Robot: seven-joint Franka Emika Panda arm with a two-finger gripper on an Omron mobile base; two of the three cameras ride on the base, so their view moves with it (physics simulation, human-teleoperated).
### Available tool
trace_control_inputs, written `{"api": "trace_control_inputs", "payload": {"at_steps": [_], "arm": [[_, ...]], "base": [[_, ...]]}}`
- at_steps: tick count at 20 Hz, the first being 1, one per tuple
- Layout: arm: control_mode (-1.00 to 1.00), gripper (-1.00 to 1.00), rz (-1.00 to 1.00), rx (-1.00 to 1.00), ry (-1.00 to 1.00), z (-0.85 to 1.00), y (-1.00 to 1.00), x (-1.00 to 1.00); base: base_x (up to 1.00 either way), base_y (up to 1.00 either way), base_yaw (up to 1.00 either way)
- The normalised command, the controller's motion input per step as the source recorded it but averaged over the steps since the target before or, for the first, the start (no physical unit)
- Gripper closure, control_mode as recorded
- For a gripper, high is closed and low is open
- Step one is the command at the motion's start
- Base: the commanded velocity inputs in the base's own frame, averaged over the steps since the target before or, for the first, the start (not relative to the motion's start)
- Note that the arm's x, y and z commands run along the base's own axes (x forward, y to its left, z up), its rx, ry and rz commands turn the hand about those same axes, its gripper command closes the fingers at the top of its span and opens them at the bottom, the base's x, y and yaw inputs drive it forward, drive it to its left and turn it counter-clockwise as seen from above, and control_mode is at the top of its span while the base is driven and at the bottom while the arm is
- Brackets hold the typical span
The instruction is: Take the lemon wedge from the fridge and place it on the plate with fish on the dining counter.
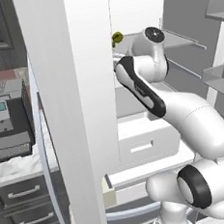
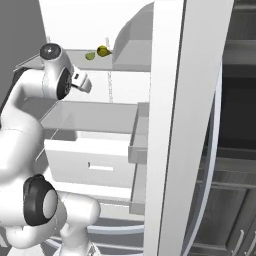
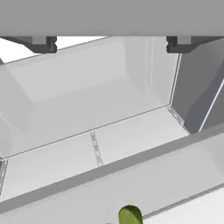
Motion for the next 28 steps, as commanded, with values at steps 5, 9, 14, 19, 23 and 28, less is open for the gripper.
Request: {"api": "trace_control_inputs", "payload": {"at_steps": [5,9,14,19,23,28], "arm": [[-1.00,-1.00,-0.01,-0.05,-0.12,0.68,-0.11,-0.05],[-1.00,-1.00,-0.09,-0.08,0.00,0.59,-0.05,0.00],[-1.00,-1.00,-0.02,-0.01,0.00,0.45,-0.32,0.00],[-1.00,-1.00,0.00,0.00,0.00,0.37,-0.18,0.00],[-1.00,-1.00,0.00,-0.02,0.00,-0.01,0.00,0.01],[-1.00,-1.00,0.07,-0.05,0.00,-0.11,0.00,0.26]], "base": [[0.00,0.00,0.00],[0.00,0.00,0.00],[0.00,0.00,0.00],[0.00,0.00,0.00],[0.00,0.00,0.00],[0.00,0.00,0.00]]}}
